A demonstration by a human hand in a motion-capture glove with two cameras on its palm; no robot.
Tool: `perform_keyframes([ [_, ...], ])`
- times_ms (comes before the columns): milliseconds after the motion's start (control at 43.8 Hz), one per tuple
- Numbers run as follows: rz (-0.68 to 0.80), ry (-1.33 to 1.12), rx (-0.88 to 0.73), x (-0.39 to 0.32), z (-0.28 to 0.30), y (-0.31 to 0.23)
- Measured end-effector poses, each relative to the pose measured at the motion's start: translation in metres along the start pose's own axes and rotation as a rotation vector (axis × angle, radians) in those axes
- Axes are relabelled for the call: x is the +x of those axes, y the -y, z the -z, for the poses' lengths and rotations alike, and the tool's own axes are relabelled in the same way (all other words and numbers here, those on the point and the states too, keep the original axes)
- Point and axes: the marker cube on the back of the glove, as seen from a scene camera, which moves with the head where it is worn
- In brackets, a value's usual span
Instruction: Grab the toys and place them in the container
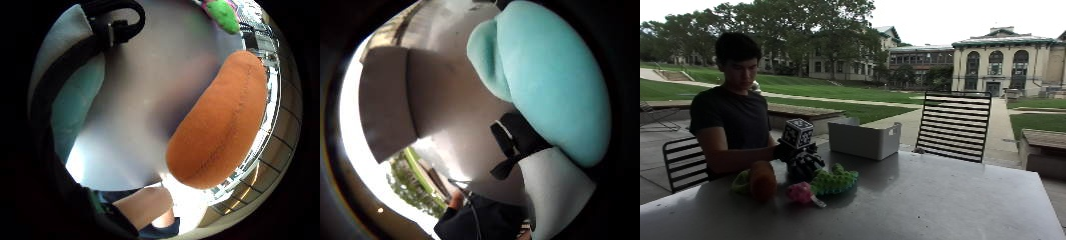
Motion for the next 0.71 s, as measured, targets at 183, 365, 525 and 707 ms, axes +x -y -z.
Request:
perform_keyframes([
  [183, -0.022, 0.018, 0.078, 0.002, 0.0, -0.001],
  [365, -0.011, -0.029, 0.211, -0.001, 0.004, 0.001],
  [525, 0.004, -0.06, 0.271, 0.007, 0.011, 0.014],
  [707, 0.03, 0.107, 0.219, -0.001, 0.036, 0.006],
])
